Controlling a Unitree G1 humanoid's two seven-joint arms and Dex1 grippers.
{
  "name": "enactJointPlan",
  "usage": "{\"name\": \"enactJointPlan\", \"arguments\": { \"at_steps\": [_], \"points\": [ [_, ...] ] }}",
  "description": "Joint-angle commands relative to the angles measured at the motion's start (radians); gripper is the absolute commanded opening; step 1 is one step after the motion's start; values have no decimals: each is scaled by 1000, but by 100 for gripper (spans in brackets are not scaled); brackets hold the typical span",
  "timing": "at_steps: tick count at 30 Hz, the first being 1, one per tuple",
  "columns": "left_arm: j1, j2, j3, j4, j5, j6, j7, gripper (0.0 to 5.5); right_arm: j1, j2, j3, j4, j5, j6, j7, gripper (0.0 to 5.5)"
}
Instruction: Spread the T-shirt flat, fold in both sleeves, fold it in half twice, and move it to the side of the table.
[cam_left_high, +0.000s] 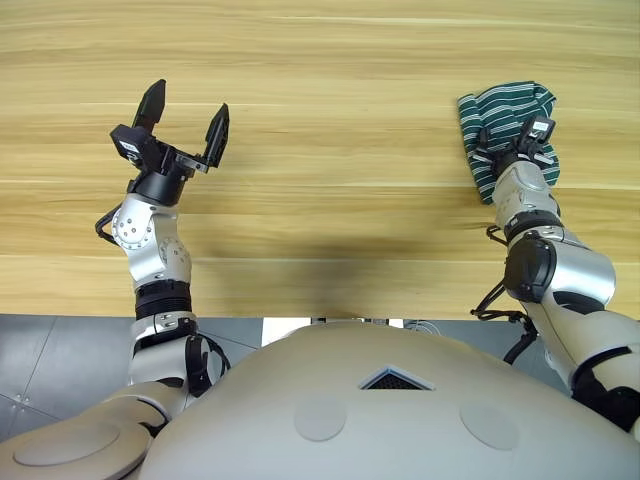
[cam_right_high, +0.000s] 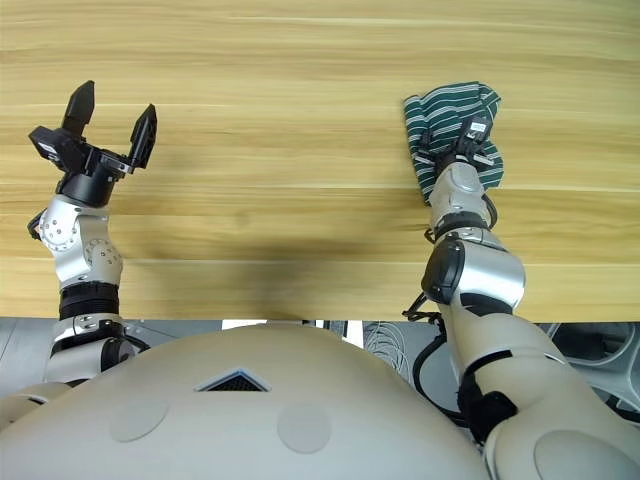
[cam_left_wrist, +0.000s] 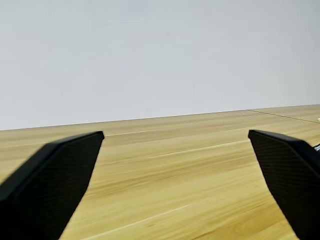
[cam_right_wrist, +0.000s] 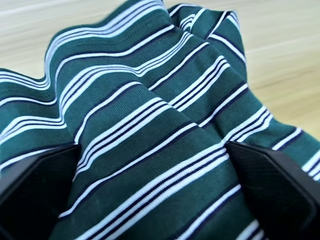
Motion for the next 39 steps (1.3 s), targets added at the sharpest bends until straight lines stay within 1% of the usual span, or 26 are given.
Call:
{"name": "enactJointPlan", "arguments": {
  "at_steps": [1,7,10,11,14,16,17,21,24,29,34,39],
  "points": [
    [4,0,2,-3,-5,-6,3,522,61,46,-28,48,6,83,-58,531],
    [13,-6,4,-10,-5,-12,4,522,-33,59,-9,28,-25,30,-99,531],
    [22,-13,5,-18,-7,-19,5,522,-68,39,23,9,-63,-77,-127,531],
    [23,-17,6,-20,-10,-24,5,522,-75,26,45,-2,-87,-145,-132,531],
    [10,-35,20,-32,-26,-61,19,522,-66,0,83,-50,-117,-402,-33,531],
    [-6,-46,33,-32,-29,-94,40,522,-30,-10,137,-81,-164,-581,17,531],
    [-14,-47,39,-23,-25,-108,53,522,-9,-6,151,-91,-165,-659,68,531],
    [-60,-44,63,59,32,-178,126,522,58,11,185,-101,-157,-870,207,531],
    [-90,-36,67,129,86,-234,181,522,63,16,172,-92,-130,-906,244,531],
    [-101,-30,59,198,161,-320,250,522,49,7,172,-84,-135,-928,220,531],
    [-108,-30,37,206,154,-339,249,522,47,-11,165,-84,-141,-952,167,531],
    [-107,-27,36,205,157,-352,264,522,39,-11,163,-80,-131,-949,168,531]
  ]
}}
